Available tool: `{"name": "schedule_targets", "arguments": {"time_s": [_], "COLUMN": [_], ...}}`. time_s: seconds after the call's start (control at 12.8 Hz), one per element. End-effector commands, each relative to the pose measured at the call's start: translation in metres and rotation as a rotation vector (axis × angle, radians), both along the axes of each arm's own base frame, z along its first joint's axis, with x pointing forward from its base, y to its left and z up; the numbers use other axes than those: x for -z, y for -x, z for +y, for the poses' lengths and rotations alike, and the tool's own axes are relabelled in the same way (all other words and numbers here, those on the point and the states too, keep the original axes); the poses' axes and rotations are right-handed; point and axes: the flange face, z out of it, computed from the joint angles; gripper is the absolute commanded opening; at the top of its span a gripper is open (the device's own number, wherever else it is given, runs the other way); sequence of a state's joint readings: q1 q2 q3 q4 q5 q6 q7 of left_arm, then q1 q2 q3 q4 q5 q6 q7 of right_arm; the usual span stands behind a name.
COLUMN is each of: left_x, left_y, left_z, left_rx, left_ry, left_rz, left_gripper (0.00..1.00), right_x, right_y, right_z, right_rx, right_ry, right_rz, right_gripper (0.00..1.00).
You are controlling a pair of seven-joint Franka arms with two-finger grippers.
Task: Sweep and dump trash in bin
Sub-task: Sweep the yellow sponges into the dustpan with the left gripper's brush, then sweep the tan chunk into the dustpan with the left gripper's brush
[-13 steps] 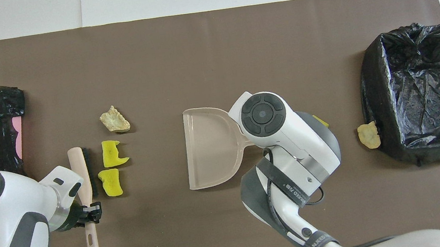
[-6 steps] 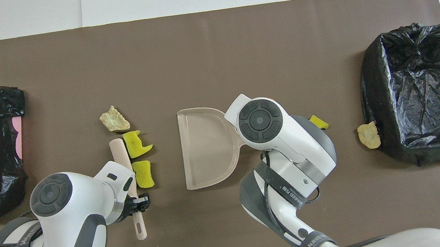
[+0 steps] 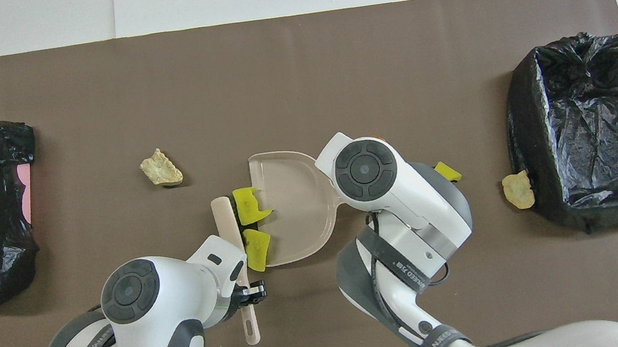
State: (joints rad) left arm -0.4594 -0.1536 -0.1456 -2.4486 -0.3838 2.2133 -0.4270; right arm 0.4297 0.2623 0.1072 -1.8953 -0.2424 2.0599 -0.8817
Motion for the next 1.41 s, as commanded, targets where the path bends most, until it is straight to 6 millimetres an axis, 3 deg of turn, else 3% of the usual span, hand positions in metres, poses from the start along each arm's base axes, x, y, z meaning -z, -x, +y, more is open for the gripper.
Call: {"name": "schedule_targets", "arguments": {"time_s": [0.0,0.16,0.39,0.55,0.7,0.94,1.02,1.17,1.33], "left_x": [-0.013,-0.021,-0.047,-0.059,-0.052,-0.048,-0.047,-0.020,-0.004], "left_y": [-0.008,-0.022,-0.048,-0.084,-0.106,-0.131,-0.142,-0.169,-0.181], "left_z": [-0.031,-0.042,-0.031,0.015,0.057,0.114,0.126,0.149,0.148], "left_rx": [-0.017,-0.046,-0.092,-0.167,-0.198,-0.073,0.010,0.143,0.211], "left_ry": [0.047,0.061,0.086,0.078,0.015,-0.175,-0.196,-0.283,-0.316], "left_rz": [-0.003,-0.001,-0.019,-0.020,-0.048,-0.088,-0.095,-0.104,-0.099], "left_gripper": [0.00,0.00,0.00,0.00,0.00,0.00,0.00,0.00,0.00], "right_x": [0.004,0.004,0.003,0.003,0.003,0.004,0.004,0.004,0.004], "right_y": [0.003,0.003,0.002,0.002,0.003,0.002,0.002,0.003,0.003], "right_z": [0.000,0.000,0.000,0.000,0.000,-0.001,-0.001,-0.001,0.000], "right_rx": [-0.031,-0.028,-0.025,-0.025,-0.023,-0.020,-0.020,-0.020,-0.021], "right_ry": [0.007,0.004,0.004,0.006,0.006,0.008,0.008,0.008,0.008], "right_rz": [-0.007,-0.006,-0.005,-0.003,-0.002,-0.002,-0.002,-0.001,0.000], "right_gripper": [0.00,0.00,0.00,0.00,0.00,0.00,0.00,0.00,0.00]}}
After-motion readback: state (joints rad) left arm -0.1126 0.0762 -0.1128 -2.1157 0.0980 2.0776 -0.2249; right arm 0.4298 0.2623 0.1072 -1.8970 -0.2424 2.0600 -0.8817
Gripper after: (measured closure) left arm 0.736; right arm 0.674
